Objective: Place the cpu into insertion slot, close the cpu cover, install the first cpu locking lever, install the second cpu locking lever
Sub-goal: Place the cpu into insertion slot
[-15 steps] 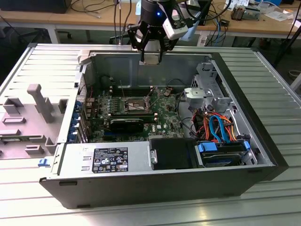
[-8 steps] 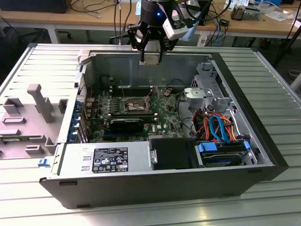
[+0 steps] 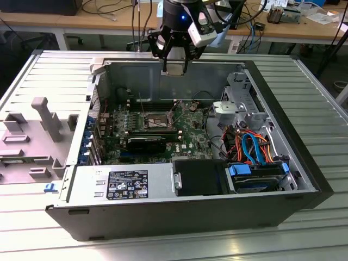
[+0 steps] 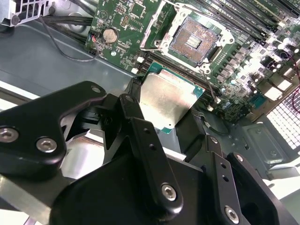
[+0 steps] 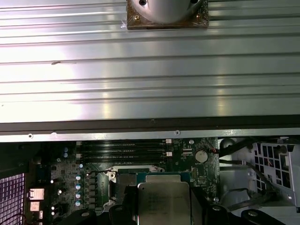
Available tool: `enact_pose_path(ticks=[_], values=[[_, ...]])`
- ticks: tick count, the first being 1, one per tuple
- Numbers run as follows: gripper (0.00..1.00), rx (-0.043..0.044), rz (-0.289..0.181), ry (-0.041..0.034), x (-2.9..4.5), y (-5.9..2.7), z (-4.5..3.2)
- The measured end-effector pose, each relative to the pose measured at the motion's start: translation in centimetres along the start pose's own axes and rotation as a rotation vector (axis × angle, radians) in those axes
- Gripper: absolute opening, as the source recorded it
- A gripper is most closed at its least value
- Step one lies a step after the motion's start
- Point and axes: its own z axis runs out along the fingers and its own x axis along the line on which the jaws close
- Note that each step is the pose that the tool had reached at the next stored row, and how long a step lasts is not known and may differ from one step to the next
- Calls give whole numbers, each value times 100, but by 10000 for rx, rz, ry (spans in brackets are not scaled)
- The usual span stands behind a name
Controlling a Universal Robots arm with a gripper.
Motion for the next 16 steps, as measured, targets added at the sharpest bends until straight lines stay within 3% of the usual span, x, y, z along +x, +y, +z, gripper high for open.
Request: enact_pose_path(ticks=[16], values=[[54, 0, 0, 0, -1, -3, 29]])
